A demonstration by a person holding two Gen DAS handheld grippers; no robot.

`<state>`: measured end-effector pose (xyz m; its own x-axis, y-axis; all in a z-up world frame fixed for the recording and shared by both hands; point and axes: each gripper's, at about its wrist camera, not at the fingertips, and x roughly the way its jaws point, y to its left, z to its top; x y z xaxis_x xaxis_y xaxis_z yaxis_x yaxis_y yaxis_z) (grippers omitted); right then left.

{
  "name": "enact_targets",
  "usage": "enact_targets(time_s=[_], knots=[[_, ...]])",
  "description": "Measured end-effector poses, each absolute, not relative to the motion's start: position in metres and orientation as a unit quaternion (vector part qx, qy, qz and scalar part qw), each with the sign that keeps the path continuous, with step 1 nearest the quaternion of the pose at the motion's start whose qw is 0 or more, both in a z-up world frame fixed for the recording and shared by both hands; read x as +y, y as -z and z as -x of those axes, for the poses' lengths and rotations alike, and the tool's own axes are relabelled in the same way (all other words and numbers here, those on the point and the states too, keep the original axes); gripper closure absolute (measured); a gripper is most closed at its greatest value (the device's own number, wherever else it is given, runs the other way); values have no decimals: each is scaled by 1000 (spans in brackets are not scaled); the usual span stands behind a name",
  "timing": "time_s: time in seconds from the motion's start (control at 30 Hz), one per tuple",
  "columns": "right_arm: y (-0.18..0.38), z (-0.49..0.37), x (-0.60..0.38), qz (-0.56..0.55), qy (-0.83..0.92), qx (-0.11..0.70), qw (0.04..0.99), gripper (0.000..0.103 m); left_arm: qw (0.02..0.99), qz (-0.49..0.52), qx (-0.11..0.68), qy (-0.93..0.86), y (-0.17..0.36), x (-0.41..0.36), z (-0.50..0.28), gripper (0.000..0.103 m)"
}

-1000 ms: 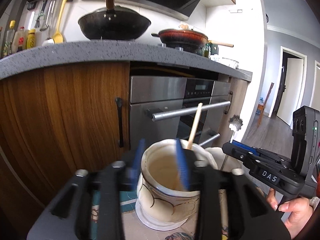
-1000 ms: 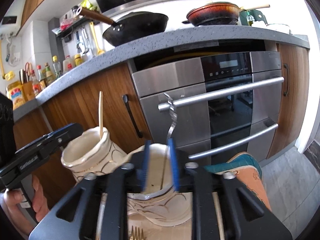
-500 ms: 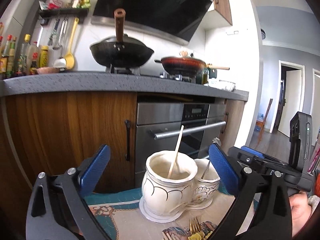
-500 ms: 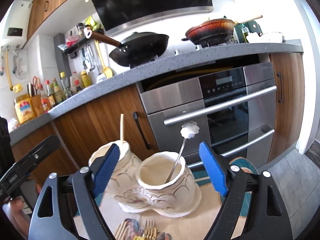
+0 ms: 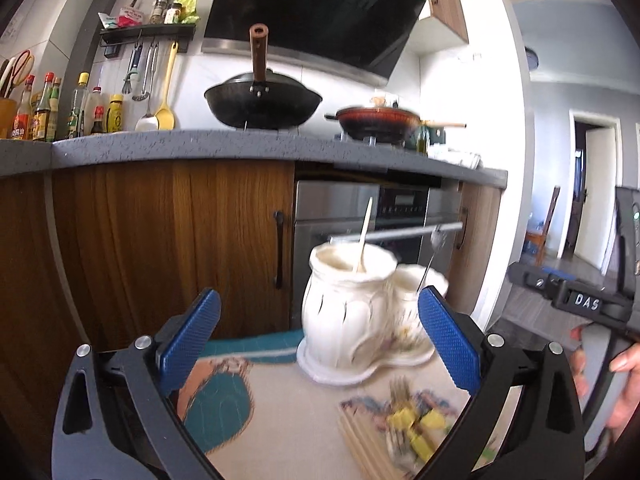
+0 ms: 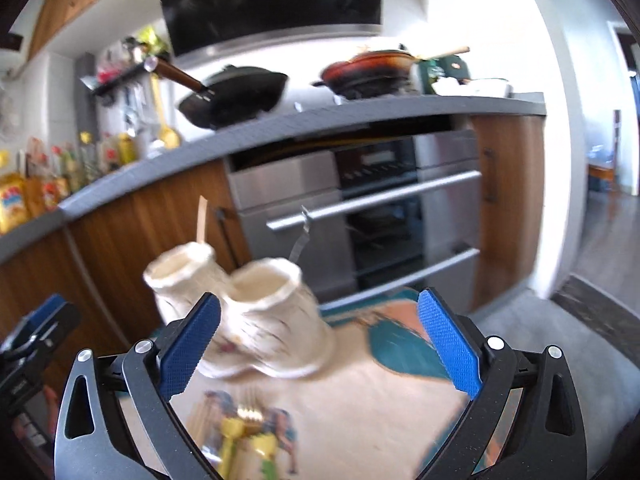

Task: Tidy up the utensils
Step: 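Move both tools back over the remaining utensils on the cloth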

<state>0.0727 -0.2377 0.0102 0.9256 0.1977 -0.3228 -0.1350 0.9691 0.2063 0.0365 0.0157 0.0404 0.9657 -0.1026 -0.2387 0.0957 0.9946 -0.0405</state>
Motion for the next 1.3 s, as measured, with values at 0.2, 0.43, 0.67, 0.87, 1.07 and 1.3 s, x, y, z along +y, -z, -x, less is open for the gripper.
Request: enact_targets(time_s=[0.2,0.43,0.67,0.87,1.07,1.3], knots=[[21,-74,-232,-54,-45,235,970,5,985,6,168,25,-10,21,-42,5],[43,-66,-230,-47,-40,229,971,5,976,11,218,21,8,29,-50,5],[56,-62,-217,-43,-115,259,958,5,960,-25,277,27,27,23,-54,5],[66,-66,-206,-11,-131,294,947,5,941,-36,333,52,39,17,-58,5],[79,-68,-201,1,-144,337,930,5,905,-65,416,52,70,5,-72,6],[91,-73,-192,20,-160,365,917,5,901,-63,424,62,72,4,-71,6]])
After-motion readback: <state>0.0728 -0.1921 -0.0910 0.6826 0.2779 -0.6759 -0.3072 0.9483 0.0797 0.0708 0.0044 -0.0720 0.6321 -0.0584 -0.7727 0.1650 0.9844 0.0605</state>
